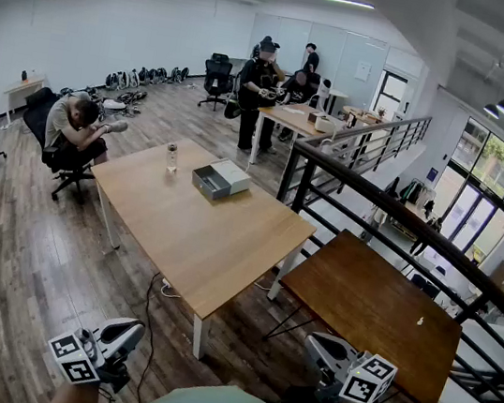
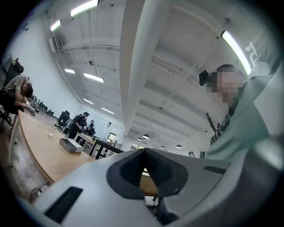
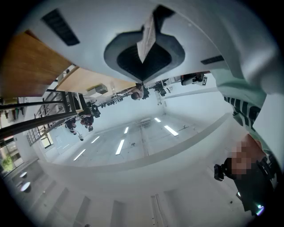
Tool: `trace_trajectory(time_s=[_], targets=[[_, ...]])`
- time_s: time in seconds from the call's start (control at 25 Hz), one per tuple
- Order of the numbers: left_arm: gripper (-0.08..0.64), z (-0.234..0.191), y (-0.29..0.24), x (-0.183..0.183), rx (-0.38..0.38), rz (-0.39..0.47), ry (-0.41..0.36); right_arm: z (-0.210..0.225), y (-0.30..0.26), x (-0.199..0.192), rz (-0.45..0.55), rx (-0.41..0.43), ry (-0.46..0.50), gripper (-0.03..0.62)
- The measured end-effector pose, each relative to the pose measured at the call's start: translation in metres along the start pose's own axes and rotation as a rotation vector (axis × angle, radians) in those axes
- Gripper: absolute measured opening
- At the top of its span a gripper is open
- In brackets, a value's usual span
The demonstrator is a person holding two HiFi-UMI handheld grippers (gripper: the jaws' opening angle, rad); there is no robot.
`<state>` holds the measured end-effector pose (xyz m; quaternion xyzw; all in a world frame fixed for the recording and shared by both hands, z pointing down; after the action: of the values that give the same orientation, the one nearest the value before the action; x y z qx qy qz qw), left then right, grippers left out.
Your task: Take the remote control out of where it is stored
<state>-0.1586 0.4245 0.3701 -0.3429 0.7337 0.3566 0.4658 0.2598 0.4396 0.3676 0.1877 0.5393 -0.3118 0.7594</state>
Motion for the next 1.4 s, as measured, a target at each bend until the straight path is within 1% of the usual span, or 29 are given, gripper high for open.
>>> trace_trajectory(time_s=[0.2,0.4,0.48,0.6,0.8,0.96,1.12,1.24,1.4], targets=[[-0.003,0.019,-0.019,-0.008,-0.016,-0.013,0.007,0.005,0.027,0.0,-0.006,0.008,-0.005,-0.005],[-0.003,0.029,-0.048,-0.008,-0.046,-0.035,-0.01,0.017,0.048,0.003,0.011,-0.029,0.014,-0.006],[-0.003,0.03,-0.057,-0.008,-0.041,-0.043,-0.016,0.022,0.054,0.004,0.014,-0.042,0.02,-0.005],[-0.003,0.031,-0.07,-0.013,-0.011,-0.062,-0.015,0.029,0.063,0.005,0.012,-0.041,0.038,-0.006],[-0.003,0.042,-0.087,-0.02,0.029,-0.094,0.006,0.035,0.07,0.001,-0.001,0.007,0.063,-0.006],[-0.003,0.055,-0.103,-0.029,0.056,-0.136,0.007,0.044,0.075,-0.01,-0.014,0.058,0.065,-0.006],[-0.003,0.064,-0.117,-0.032,0.075,-0.174,-0.003,0.057,0.076,-0.022,-0.017,0.1,0.034,-0.006],[-0.003,0.069,-0.115,-0.028,0.087,-0.193,-0.003,0.06,0.071,-0.029,-0.03,0.118,-0.001,-0.006],[-0.003,0.051,-0.109,-0.03,0.107,-0.199,0.016,0.065,0.041,-0.036,-0.06,0.144,-0.031,-0.006]])
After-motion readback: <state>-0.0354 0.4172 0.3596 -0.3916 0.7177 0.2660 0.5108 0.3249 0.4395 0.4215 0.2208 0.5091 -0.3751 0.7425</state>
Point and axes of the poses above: the fingertips, and each gripper's own axes: y backward along the fingers, z to its right, x out of its top, the point moved 5 cm from there along y, backward along the fingers, and after that the axes turned 2 degrees about -y, right-handed, at the moved point
